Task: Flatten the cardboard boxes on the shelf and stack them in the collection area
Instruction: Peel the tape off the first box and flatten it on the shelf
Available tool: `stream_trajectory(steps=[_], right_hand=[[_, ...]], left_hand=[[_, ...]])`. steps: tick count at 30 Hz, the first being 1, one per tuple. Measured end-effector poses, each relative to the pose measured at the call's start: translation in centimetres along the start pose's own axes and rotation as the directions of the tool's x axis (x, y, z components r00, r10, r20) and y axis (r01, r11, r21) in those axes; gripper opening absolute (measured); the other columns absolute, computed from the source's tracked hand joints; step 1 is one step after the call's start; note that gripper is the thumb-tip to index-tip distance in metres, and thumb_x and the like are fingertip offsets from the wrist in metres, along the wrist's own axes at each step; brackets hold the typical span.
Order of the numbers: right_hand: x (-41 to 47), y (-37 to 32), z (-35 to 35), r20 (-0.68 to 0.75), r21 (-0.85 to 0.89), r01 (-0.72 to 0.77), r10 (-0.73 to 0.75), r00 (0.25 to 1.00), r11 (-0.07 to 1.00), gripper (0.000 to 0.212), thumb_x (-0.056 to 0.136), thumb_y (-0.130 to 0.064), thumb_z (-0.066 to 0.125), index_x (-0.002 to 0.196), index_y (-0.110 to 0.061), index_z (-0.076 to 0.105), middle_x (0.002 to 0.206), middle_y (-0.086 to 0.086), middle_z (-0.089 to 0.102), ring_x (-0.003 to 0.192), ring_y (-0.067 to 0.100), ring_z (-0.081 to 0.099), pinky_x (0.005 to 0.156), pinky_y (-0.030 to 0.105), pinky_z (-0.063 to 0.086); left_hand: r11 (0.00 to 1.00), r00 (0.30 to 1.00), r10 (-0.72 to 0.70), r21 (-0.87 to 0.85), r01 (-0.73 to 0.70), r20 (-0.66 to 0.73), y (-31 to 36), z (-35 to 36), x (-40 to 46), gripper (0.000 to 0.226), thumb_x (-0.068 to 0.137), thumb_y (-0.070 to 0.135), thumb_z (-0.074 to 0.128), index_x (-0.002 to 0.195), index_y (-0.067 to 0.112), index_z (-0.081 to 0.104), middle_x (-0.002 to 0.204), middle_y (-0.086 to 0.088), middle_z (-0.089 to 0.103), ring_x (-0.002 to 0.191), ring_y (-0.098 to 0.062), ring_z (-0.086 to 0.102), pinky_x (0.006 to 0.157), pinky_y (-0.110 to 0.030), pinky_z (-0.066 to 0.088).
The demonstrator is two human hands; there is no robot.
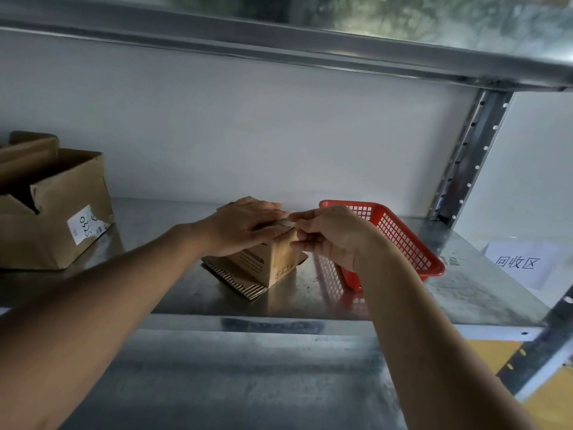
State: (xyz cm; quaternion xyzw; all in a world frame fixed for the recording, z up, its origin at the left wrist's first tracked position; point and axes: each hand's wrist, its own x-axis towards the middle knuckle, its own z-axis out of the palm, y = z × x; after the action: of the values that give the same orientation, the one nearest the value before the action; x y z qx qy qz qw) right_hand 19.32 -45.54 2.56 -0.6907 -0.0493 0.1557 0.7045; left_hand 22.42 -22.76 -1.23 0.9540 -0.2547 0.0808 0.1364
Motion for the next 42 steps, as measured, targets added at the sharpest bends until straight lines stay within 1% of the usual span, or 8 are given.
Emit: stream_trajectory(steps=[5, 11, 17, 25, 31, 35, 39, 42], right_hand=[[0.6, 0.4, 0.0, -0.005, -0.162, 0.27, -0.274, 0.962, 0.949, 0.018, 0.092, 0.001, 0.072, 0.109, 0.0, 0.077, 0.099, 0.014, 0.078, 0.093, 0.022, 0.078, 0.076, 0.025, 0.063], [2.3, 1.4, -0.4, 0.042, -0.72, 0.425, -0.577, 0.816, 0.549, 0.01, 0.087, -0.027, 0.083, 0.097, -0.024, 0.083, 0.086, -0.011, 0.077, 0.083, 0.006, 0.072, 0.081, 0.034, 0.061], [4.7, 1.9, 0.5, -0.003, -0.79, 0.326, -0.536, 0.844, 0.518, 0.001, 0.094, -0.032, 0.074, 0.094, -0.032, 0.075, 0.11, -0.006, 0.066, 0.091, 0.007, 0.067, 0.074, 0.023, 0.052], [5.4, 1.3, 3.5, -0.074, -0.819, 0.274, -0.565, 0.822, 0.505, 0.014, 0.095, -0.034, 0.073, 0.086, -0.025, 0.067, 0.072, -0.009, 0.068, 0.063, 0.006, 0.064, 0.052, 0.023, 0.043], [5.2, 1.3, 6.8, -0.156, -0.491, 0.24, -0.355, 0.922, 0.838, 0.011, 0.1, -0.026, 0.066, 0.096, -0.016, 0.063, 0.065, 0.006, 0.074, 0.049, 0.022, 0.072, 0.04, 0.023, 0.052], [5.8, 1.1, 6.6, -0.262, -0.485, 0.223, -0.384, 0.886, 0.846, 0.01, 0.102, -0.026, 0.062, 0.097, -0.018, 0.06, 0.098, 0.007, 0.071, 0.063, 0.019, 0.076, 0.044, 0.02, 0.052], [5.9, 0.9, 6.5, -0.207, -0.577, 0.307, -0.499, 0.841, 0.757, 0.009, 0.101, -0.021, 0.064, 0.094, -0.023, 0.059, 0.094, -0.004, 0.07, 0.084, 0.02, 0.074, 0.07, 0.039, 0.064], [5.5, 0.6, 6.4, -0.146, -0.662, 0.397, -0.629, 0.764, 0.636, 0.015, 0.099, -0.013, 0.065, 0.089, -0.023, 0.06, 0.084, -0.009, 0.072, 0.079, 0.008, 0.072, 0.066, 0.027, 0.061]], left_hand=[[0.999, 0.999, 0.033, 0.022, -0.033, 0.028, 0.0, -0.2, 0.0, 0.066, 0.095, 0.077, 0.02, 0.154, 0.052, 0.038, 0.16, 0.018, 0.038, 0.145, -0.01, 0.03, 0.118, -0.04, 0.028], [0.997, 0.997, -0.058, -0.039, 0.06, 0.052, -0.5, -0.4, 0.0, 0.087, 0.085, 0.086, 0.025, 0.161, 0.045, 0.023, 0.159, 0.011, 0.036, 0.149, -0.011, 0.025, 0.121, -0.043, 0.025], [0.994, 0.994, -0.107, -0.012, 0.107, 0.033, -1.1, -1.3, -0.3, 0.113, 0.078, 0.095, 0.027, 0.165, 0.029, -0.001, 0.167, 0.023, -0.012, 0.153, 0.0, -0.015, 0.125, -0.045, 0.012], [0.937, 0.939, -0.343, -0.074, 0.343, 0.011, -2.2, -1.8, -0.8, 0.084, 0.085, 0.08, 0.034, 0.15, 0.026, 0.039, 0.147, 0.008, 0.025, 0.125, -0.021, 0.04, 0.106, -0.041, 0.039], [0.925, 0.97, -0.235, -0.293, 0.244, 0.065, -1.5, -1.8, -1.5, 0.062, 0.085, 0.08, 0.049, 0.102, 0.021, 0.058, 0.132, -0.008, 0.048, 0.109, -0.022, 0.058, 0.099, -0.051, 0.051], [0.93, 0.976, -0.204, -0.295, 0.218, 0.079, -2.6, -2.8, -2.9, 0.062, 0.088, 0.076, 0.055, 0.131, 0.032, 0.053, 0.125, 0.007, 0.057, 0.112, -0.017, 0.059, 0.096, -0.042, 0.052], [0.967, 0.962, -0.256, 0.017, 0.255, 0.092, -2.7, -3.9, -3.1, 0.106, 0.069, 0.097, 0.034, 0.157, 0.037, 0.034, 0.158, 0.011, 0.033, 0.137, -0.021, 0.041, 0.113, -0.043, 0.036], [0.956, 0.951, -0.293, 0.044, 0.29, 0.1, -2.3, -3.9, -2.8, 0.104, 0.071, 0.093, 0.038, 0.157, 0.036, 0.035, 0.154, 0.016, 0.023, 0.136, -0.024, 0.032, 0.109, -0.041, 0.032]])
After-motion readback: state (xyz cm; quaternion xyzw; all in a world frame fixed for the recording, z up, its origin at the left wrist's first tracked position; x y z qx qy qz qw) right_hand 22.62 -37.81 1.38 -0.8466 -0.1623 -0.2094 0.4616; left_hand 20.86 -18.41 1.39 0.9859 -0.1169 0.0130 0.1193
